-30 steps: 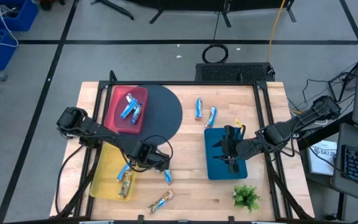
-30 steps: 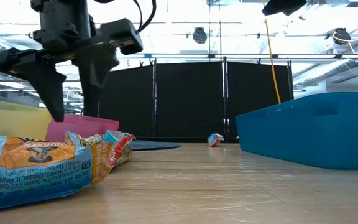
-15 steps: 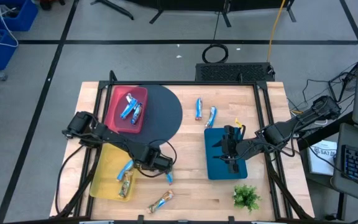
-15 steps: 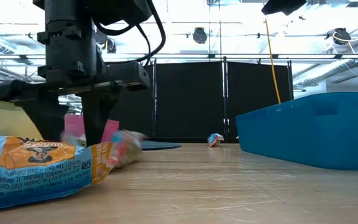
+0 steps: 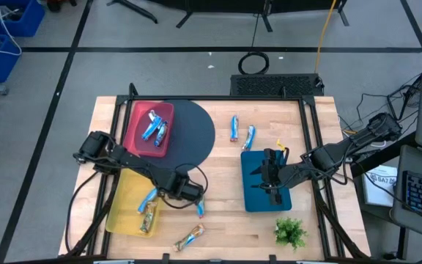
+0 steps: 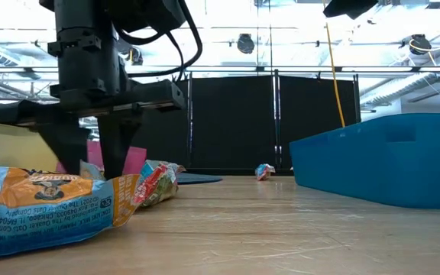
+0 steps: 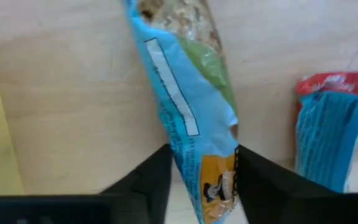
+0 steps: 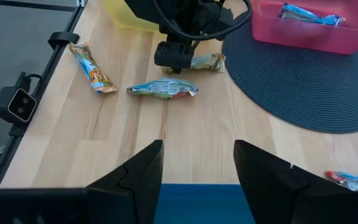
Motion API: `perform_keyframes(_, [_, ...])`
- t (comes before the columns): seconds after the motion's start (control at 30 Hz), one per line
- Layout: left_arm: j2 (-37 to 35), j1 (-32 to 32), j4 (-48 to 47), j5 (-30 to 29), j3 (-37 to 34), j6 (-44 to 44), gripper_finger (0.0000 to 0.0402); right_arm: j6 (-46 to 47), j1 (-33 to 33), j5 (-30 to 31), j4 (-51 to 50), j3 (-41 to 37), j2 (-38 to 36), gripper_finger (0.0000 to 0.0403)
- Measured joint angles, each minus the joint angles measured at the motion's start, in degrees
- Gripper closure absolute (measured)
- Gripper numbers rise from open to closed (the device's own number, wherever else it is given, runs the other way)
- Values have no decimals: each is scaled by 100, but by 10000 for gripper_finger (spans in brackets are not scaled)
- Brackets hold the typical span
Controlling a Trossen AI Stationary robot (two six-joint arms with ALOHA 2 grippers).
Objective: Pick and place Granola Bars by type
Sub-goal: Put the top yellow granola bar into the yellow bin
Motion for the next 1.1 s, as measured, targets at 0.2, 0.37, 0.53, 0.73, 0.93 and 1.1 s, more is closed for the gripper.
perform_keyframes(0.2, [-2,-17,232,-52,0,194,373,0,0,-2,160,0,0,216])
perform_keyframes(0.37, [-5,-63,12,33,296,390,382,-39,0,-2,188,0,0,216])
perform_keyframes(0.53, [-10,-97,-1103,66,1262,909,387,-61,0,0,191,0,0,216])
perform_keyframes(0.73, [-17,-295,-3981,-46,2656,1246,389,-61,0,-2,188,0,0,216])
perform_keyframes(0.93, [-256,-724,-4748,-6,2477,1586,389,-63,0,1,188,0,0,216])
perform_keyframes(1.1, [-335,-969,-4807,658,1717,1193,390,-53,0,1,171,0,0,216])
